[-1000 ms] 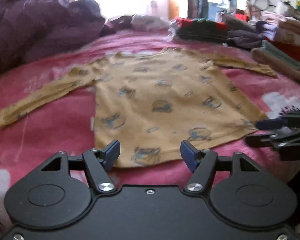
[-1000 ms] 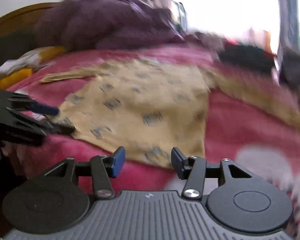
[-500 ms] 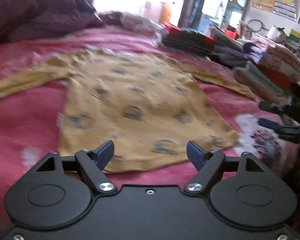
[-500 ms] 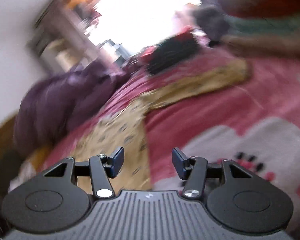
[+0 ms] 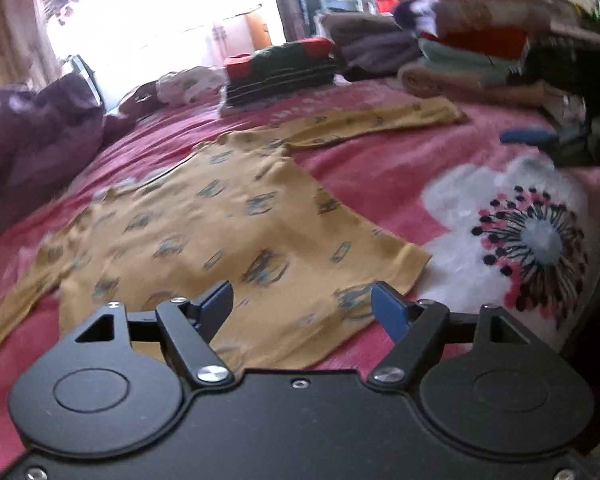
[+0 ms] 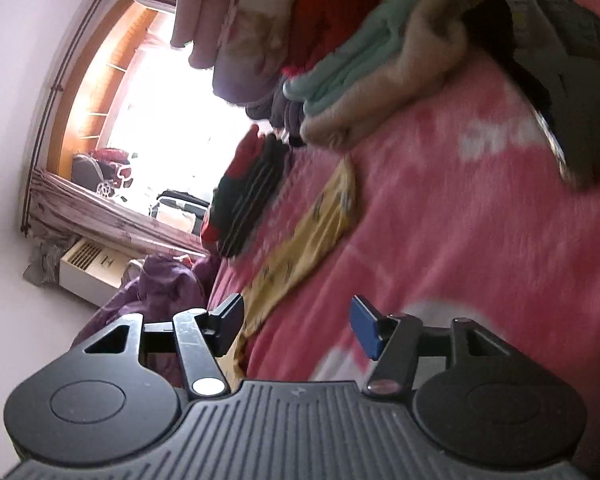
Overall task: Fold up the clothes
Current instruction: 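Grasp the yellow shirt sleeve cuff with the left gripper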
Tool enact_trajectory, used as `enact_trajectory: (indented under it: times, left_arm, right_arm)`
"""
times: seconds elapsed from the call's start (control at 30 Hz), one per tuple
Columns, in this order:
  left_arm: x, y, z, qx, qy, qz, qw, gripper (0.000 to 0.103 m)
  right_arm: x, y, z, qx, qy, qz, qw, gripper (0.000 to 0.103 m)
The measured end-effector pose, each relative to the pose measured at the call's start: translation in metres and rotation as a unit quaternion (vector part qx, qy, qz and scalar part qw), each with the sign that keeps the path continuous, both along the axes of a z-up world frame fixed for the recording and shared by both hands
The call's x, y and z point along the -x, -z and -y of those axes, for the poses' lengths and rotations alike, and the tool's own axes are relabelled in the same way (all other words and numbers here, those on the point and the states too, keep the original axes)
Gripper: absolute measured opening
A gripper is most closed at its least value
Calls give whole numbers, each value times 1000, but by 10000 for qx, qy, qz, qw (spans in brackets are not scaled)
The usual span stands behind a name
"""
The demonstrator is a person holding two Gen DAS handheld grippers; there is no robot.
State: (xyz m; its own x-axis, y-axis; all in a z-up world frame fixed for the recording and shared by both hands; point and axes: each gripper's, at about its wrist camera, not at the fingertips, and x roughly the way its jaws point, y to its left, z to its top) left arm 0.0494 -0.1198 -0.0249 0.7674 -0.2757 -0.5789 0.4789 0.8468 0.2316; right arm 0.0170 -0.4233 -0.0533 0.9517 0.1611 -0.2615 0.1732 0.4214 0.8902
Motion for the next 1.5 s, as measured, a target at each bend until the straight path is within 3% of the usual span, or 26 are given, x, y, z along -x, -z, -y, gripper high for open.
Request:
enact_trajectory:
  times: [0.2, 0.4, 0.5, 0.63, 0.83, 0.9, 0.93, 0.97, 1.23, 1.3, 1.47, 1.5]
  left_arm:
    - [-19, -6, 52, -500, 416, 236, 9976, 73]
    - [-45, -7, 122, -1257, 890, 794, 9849, 65]
    - [-64, -4, 150, -1500, 1000, 844, 9800, 60]
    - [-66, 10, 187, -2148, 1400, 1267, 9582, 54]
    - [-62, 34, 236, -3110, 1968, 1917, 9098, 34]
    - [-60, 38, 244, -3233, 2028, 2013, 9021, 27]
    - [-61, 37, 247, -3171, 2030, 1963, 9054, 10]
    - [-61, 34, 248, -3050, 2022, 1894, 9112, 2]
    - [-57, 34, 259, -2908, 1910, 1812, 9199, 2]
    - [-57, 34, 262, -2967, 1888, 1832, 9180, 10]
    - [-56, 28, 275, -3078, 1809, 1961, 9133, 43]
    - [-57, 28, 278, -3128, 1793, 1963, 9118, 46]
  right_arm:
    - [-12, 6, 29, -159, 159, 153, 9996, 61]
    - [-17, 7, 55, -395, 303, 341, 9982, 64]
    - [-18, 8, 62, -569, 358, 410, 9969, 64]
    - [-20, 7, 71, -663, 467, 534, 9953, 65]
    - [-15, 13, 85, -971, 685, 603, 9911, 67]
    - [-12, 16, 89, -1050, 738, 601, 9899, 67]
    - [-12, 16, 90, -1062, 753, 603, 9897, 67]
    - [-11, 16, 91, -1068, 763, 609, 9895, 67]
    - [-8, 18, 95, -1159, 810, 692, 9875, 67]
    - [-7, 18, 96, -1168, 832, 697, 9872, 67]
    - [-2, 18, 101, -1195, 990, 786, 9848, 67]
    - [-1, 18, 102, -1196, 1030, 811, 9841, 67]
